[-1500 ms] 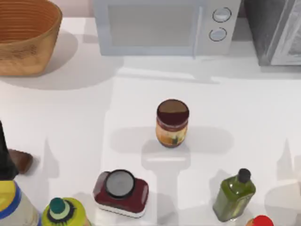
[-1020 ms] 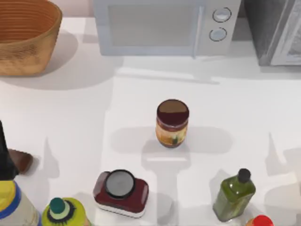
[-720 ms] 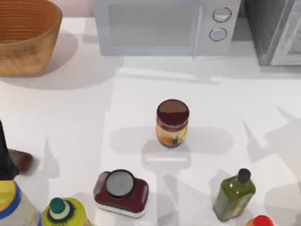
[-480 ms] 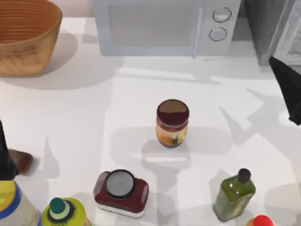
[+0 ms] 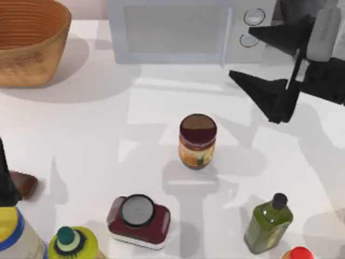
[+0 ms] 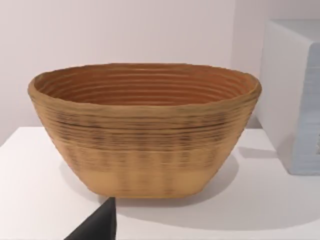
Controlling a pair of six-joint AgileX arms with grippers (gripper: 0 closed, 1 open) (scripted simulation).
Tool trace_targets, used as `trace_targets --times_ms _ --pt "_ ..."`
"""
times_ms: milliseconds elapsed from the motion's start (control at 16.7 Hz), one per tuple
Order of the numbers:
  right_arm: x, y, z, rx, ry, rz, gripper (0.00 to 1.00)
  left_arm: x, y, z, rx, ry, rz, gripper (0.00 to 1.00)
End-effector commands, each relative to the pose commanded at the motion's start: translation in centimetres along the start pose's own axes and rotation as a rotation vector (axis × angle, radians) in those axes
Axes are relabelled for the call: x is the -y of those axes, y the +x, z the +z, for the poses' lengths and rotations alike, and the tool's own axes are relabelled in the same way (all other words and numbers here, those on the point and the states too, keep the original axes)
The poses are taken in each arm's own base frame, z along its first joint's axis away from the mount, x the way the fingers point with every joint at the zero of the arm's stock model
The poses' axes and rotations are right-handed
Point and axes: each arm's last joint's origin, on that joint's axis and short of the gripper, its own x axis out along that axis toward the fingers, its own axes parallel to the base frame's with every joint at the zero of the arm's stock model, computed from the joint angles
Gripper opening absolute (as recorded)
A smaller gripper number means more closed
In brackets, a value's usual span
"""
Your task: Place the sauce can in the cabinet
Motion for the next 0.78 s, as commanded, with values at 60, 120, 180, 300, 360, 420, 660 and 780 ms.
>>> trace_targets --times_ms 60,120,180,300,360,420,660,780 --pt "0.7 0.9 -1.7 -0.001 -0.001 0.055 1.0 0.0 0.0 0.0 0.0 0.0 0.0 1.0" --pt "1.3 1.6 -3.6 -0.002 -0.001 0.108 1.0 0.0 0.0 0.0 0.0 0.0 0.0 1.0" --pt "1.7 2.2 -5.5 -0.003 -0.001 0.158 1.0 0.0 0.0 0.0 0.0 0.0 0.0 1.0" --pt "2.1 2.9 -9.3 -0.008 0.004 0.247 1.0 0.0 0.0 0.0 0.0 0.0 0.0 1.0" --pt "2.2 3.0 -11.1 -0.011 0.008 0.283 1.0 0.0 0.0 0.0 0.0 0.0 0.0 1.0" --pt "2.1 3.0 -12.8 -0.014 0.014 0.315 1.0 0.0 0.0 0.0 0.0 0.0 0.0 1.0" --pt "1.6 1.9 -17.6 -0.034 0.051 0.387 1.0 0.0 0.0 0.0 0.0 0.0 0.0 1.0" --pt "1.4 1.4 -18.5 -0.039 0.063 0.393 1.0 0.0 0.0 0.0 0.0 0.0 0.0 1.0"
